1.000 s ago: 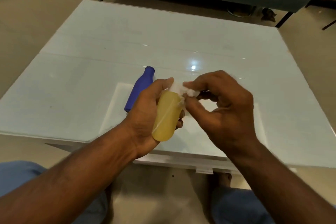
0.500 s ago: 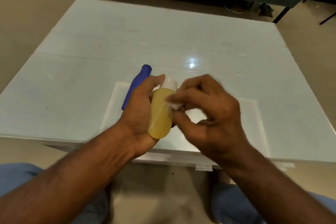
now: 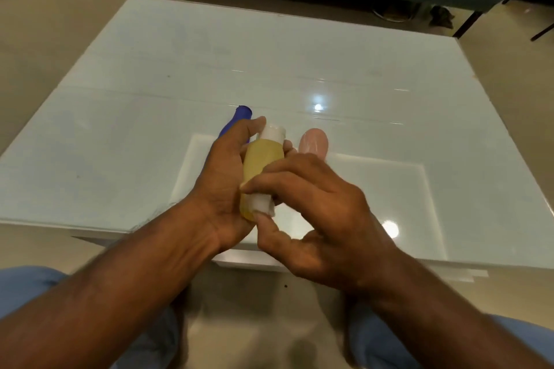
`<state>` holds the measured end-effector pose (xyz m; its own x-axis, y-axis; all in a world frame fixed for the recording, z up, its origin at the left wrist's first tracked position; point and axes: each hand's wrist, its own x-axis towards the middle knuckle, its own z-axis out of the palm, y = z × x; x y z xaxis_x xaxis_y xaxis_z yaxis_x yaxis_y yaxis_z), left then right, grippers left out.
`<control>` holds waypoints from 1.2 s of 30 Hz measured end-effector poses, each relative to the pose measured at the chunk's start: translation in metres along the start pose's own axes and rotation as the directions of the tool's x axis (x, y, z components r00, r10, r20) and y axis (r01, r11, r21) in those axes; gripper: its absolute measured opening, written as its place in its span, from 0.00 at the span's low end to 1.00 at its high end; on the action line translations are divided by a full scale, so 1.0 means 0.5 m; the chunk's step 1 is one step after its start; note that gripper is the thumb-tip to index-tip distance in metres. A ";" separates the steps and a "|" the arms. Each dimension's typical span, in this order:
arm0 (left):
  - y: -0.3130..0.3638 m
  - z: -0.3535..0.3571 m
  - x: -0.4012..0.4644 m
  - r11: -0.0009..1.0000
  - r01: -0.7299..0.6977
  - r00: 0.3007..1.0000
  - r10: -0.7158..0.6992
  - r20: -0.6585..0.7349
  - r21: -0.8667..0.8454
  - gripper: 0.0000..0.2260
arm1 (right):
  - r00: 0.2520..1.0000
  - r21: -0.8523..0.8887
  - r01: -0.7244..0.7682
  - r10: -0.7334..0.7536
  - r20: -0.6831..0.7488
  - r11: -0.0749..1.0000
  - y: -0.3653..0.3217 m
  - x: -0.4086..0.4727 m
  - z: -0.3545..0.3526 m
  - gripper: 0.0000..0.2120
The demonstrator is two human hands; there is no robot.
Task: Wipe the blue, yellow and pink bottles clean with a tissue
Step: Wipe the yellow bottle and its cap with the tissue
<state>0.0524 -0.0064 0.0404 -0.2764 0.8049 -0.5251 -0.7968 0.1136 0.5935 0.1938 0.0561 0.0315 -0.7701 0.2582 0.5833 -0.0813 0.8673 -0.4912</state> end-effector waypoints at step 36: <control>-0.012 -0.001 -0.008 0.982 0.007 1.000 -0.009 0.010 0.187 0.19 | 0.995 0.070 -0.003 -0.004 0.097 0.998 -0.011 -0.003 0.002 0.05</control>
<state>0.0580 -0.0106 0.0390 -0.2642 0.8097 -0.5240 -0.6839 0.2259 0.6937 0.1948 0.0506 0.0329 -0.8276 0.2120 0.5197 -0.1232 0.8347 -0.5367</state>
